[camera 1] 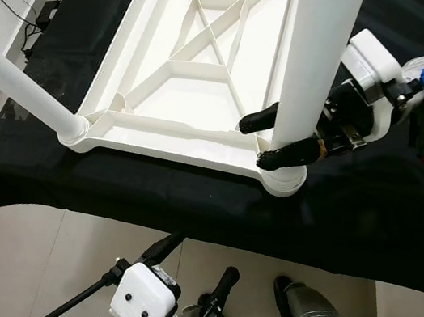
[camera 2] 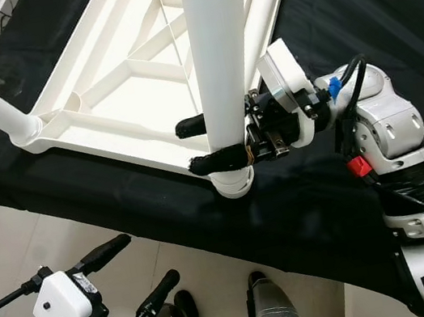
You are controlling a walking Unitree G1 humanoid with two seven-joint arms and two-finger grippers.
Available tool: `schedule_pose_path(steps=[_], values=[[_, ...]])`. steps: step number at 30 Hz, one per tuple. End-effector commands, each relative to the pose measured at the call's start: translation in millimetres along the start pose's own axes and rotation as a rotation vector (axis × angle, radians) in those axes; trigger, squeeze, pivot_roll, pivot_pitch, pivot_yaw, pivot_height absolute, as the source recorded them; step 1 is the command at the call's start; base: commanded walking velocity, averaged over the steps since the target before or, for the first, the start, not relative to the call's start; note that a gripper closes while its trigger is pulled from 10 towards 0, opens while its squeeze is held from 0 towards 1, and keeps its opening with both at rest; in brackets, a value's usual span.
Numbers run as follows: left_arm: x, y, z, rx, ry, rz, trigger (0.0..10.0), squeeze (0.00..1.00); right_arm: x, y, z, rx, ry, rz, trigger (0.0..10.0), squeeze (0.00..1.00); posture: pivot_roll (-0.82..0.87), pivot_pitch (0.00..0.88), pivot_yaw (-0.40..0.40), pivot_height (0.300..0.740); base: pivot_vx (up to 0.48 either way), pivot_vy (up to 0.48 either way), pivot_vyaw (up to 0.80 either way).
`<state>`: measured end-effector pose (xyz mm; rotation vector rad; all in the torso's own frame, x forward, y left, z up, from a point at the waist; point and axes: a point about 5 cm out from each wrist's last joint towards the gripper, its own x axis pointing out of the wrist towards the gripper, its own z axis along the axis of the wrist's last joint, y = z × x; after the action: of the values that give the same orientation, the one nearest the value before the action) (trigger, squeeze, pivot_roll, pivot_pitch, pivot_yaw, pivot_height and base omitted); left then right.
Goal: Building children table
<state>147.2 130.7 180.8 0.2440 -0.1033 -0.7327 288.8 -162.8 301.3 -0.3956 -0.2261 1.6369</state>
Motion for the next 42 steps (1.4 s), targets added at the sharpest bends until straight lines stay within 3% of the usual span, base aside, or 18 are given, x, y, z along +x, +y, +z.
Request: schedule_pose_path(steps=[1,30,42], values=[[-1.6,-3.9,2.0,0.001,0.004,-0.011,10.0,0.0,10.6,4.8,-30.1,0.118,0.077,0.016,10.0,0.0,0.05,0.405,0.082,0.74,0.0,0.0,0.0],[0.0,-3.8,2.2,0.005,0.001,-0.006,10.0,0.0,18.0,-10.3,-28.4,0.093,0.038,-0.091,10.0,0.0,0.05,0.409,0.077,0.74,0.0,0.0,0.0],[0.2,-3.2,1.9,0.007,0.0,-0.005,10.0,0.0,17.0,6.9,-36.6,0.142,0.06,-0.113,10.0,0.0,0.04,0.411,0.078,0.74,0.0,0.0,0.0]])
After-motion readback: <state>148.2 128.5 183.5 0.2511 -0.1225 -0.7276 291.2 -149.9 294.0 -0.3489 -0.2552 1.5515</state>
